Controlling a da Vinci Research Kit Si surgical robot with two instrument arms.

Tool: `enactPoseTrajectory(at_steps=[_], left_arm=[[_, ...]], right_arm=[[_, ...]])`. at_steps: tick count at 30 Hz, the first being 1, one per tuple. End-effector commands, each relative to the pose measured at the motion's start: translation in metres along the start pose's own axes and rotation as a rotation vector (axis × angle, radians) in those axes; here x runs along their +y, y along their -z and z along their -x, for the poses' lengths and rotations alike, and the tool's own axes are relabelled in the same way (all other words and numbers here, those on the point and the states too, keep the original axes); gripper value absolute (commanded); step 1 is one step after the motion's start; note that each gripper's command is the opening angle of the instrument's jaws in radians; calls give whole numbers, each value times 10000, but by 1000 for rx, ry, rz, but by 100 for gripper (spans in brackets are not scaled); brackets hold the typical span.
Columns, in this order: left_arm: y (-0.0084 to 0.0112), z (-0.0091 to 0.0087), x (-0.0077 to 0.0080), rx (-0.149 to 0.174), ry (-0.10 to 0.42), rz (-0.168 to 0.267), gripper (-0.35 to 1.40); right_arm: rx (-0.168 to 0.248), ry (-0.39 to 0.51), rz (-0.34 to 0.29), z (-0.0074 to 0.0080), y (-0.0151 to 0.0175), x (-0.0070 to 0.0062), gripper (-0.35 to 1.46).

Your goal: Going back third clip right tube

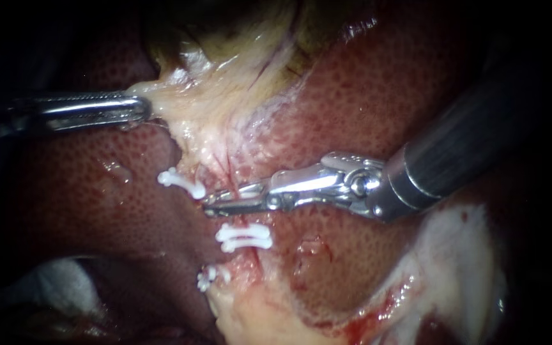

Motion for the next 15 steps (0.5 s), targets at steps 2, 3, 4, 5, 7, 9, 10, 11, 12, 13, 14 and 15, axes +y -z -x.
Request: enactPoseTrajectory(at_steps=[2, 3, 4, 5, 7, 9, 10, 11, 12, 13, 14, 15], left_arm=[[0, 0, 0, 0, -1, 0, -35], [0, 0, 0, 0, -1, 0, -35], [0, 0, 0, 0, -1, 0, -35], [0, 0, 0, 0, -1, 0, -35], [0, 0, 0, 0, -1, 0, -35], [0, 0, 0, 0, -1, 0, -35], [0, 0, 0, 0, -1, 0, -35], [0, 0, 0, 0, -1, 0, -35], [0, 0, 0, 0, -1, 0, -35], [0, 0, 0, 0, -1, 0, -35], [0, 0, 0, 0, -1, 0, -35], [0, 0, 0, 0, -1, 0, -35]], right_arm=[[0, -6, 0, 0, 0, 1, -35], [0, -6, 0, 0, 0, 1, -35], [0, -6, 0, 0, 0, 1, -35], [0, -6, 0, 0, 0, 1, -35], [0, -6, -1, 0, 0, 1, -35], [-2, -6, -4, 0, 0, 0, -35], [-3, -5, -4, 0, 0, 0, -35], [-5, 1, -7, 0, 0, -1, -27], [-9, 78, -10, 1, 0, -1, -10], [-5, 149, 0, 1, -1, -2, 13], [-4, 178, 3, 0, -1, -2, 31], [-4, 184, 3, 0, -2, -2, 39]])
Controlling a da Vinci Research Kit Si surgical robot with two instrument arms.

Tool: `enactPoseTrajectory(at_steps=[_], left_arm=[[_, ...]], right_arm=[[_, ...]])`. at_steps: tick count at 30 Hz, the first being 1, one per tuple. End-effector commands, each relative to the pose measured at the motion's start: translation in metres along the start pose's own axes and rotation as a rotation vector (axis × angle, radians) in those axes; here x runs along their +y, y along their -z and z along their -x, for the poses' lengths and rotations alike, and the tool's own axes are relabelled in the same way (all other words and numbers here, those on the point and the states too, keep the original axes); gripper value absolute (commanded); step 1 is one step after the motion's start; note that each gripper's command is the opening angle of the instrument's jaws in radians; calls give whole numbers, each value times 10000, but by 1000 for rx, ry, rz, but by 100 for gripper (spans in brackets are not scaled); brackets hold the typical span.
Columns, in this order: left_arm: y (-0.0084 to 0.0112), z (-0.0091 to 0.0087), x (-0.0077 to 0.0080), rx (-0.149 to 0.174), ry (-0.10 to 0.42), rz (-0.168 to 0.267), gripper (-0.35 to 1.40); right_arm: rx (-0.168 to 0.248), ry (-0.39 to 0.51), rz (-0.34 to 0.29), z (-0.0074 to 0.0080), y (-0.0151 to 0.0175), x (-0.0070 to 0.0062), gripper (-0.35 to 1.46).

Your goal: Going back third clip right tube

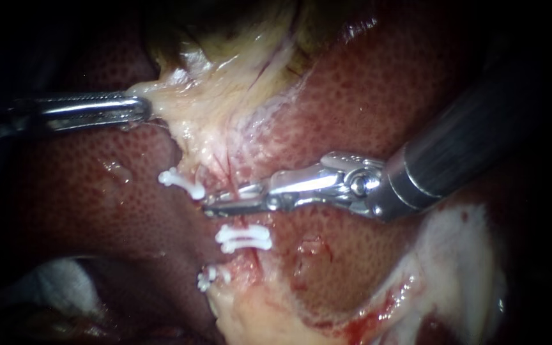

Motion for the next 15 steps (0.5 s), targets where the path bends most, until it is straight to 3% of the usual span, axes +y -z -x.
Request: enactPoseTrajectory(at_steps=[1, 5, 15], left_arm=[[0, 0, 0, 0, 0, 0, -35], [0, 0, -1, 0, 0, 0, -35], [0, 1, -1, 0, 0, -1, -35]], right_arm=[[2, 1, 2, 0, -2, 1, 43], [27, 77, 68, -1, -3, 2, 49], [22, 130, 66, 3, 8, -1, 50]])
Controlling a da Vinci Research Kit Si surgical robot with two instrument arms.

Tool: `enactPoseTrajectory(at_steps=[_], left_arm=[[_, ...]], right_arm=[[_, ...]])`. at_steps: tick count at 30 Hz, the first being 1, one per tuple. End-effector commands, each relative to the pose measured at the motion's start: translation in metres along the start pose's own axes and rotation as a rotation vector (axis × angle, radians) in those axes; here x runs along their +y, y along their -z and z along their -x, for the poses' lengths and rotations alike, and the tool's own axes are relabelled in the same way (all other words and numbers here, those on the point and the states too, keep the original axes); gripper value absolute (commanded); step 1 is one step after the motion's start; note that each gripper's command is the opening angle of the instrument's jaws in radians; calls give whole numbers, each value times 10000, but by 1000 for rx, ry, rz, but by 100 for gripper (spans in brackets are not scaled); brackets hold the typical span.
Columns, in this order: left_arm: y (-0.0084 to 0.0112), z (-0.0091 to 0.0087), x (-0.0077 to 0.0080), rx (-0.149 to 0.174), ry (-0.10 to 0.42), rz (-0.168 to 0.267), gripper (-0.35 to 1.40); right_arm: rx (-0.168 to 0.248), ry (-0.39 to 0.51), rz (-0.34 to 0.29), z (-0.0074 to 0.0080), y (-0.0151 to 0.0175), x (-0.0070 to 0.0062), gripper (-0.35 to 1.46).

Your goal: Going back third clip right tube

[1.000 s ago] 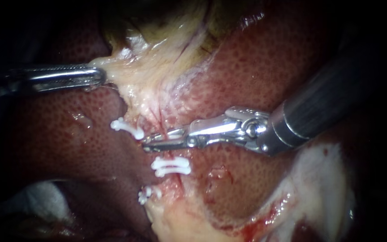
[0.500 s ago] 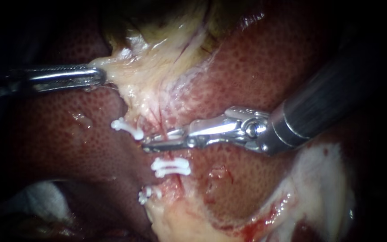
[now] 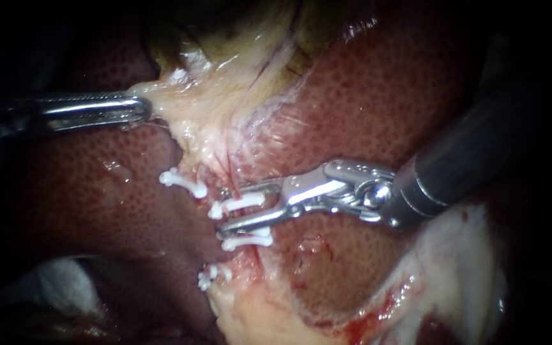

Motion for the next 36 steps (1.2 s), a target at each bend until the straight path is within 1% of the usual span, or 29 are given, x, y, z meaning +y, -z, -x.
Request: enactPoseTrajectory(at_steps=[1, 3, 6, 8, 10, 14, 19, 21, 24, 28, 30, 31, 34, 36], left_arm=[[0, 0, 0, 0, 0, 0, -35], [0, 0, 0, 0, 0, 0, -35], [0, 0, 0, 0, 0, 0, -35], [0, 0, 0, 0, 0, 0, -35], [1, 0, 0, 0, 0, 0, -35], [1, 0, 0, 0, 0, 0, -35], [0, 0, -1, 0, 0, 0, -35], [0, 1, -1, 0, 0, 0, -35], [-3, 3, -2, 1, -1, -2, -35], [-12, 14, -1, 2, -7, -8, -35], [-20, 21, -1, 4, -10, -12, -35], [-24, 24, -1, -2, -13, -17, -35], [-39, 35, -3, -11, -25, -10, -35], [-53, 44, -2, -22, -18, -2, -35]], right_arm=[[-1, 11, -1, -1, 5, -1, 50], [-3, 51, -6, -1, 16, -3, 50], [-6, 145, -11, 0, 37, -8, 50], [-5, 179, -1, 0, 52, -11, 50], [-6, 217, -4, 0, 70, -16, 50], [-7, 250, -10, -3, 104, -30, 50], [-2, 277, -7, -18, 141, -49, 50], [-1, 280, -3, -25, 149, -56, 50], [-1, 292, -4, -32, 158, -61, 50], [-1, 289, -6, -35, 161, -63, 50], [-1, 289, -6, -35, 161, -63, 50], [-1, 289, -6, -35, 161, -63, 50], [-1, 289, -6, -35, 162, -63, 50], [-1, 289, -3, -35, 163, -63, 50]])
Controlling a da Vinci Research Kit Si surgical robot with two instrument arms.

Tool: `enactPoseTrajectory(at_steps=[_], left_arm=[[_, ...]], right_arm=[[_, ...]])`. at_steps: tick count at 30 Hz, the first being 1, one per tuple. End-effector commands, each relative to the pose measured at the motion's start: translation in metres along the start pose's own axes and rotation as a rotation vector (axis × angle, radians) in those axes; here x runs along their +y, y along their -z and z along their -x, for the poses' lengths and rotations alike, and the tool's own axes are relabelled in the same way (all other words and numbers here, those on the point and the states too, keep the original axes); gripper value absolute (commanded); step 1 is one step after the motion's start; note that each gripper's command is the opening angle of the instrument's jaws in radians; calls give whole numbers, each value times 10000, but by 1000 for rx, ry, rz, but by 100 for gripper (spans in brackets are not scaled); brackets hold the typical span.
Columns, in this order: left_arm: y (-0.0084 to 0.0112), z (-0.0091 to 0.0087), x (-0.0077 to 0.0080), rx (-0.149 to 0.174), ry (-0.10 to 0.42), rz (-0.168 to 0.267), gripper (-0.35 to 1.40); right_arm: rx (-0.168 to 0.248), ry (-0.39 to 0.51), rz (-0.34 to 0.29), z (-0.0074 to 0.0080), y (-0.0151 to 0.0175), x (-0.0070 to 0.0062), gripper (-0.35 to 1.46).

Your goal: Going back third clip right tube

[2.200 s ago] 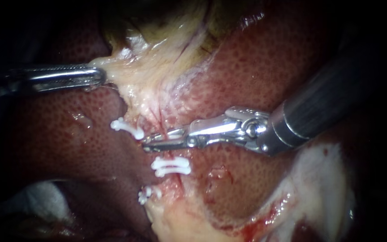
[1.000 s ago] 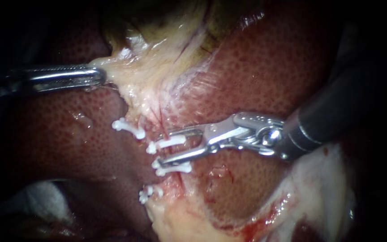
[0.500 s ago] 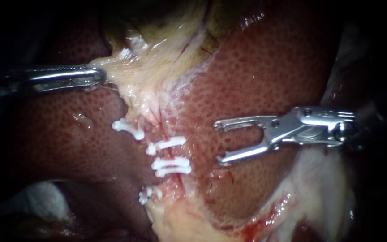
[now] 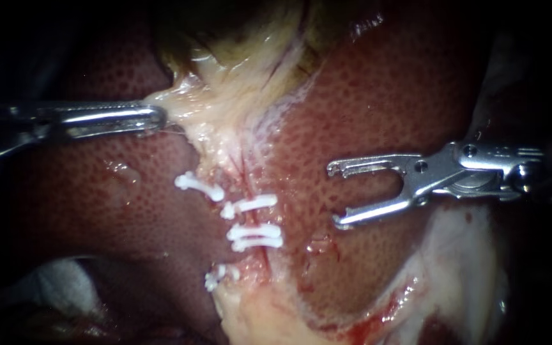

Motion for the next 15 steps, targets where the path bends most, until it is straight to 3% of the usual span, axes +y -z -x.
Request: enactPoseTrajectory(at_steps=[1, 9, 15], left_arm=[[-7, 4, 1, -8, 7, 3, -35], [-62, 26, 11, -33, 4, 34, -35], [-86, 33, 18, -47, 8, 50, -35]], right_arm=[[0, 0, 1, 1, 0, 1, 50], [0, -1, 2, 1, 3, 1, 50], [0, -2, 3, 0, 4, 1, 50]])
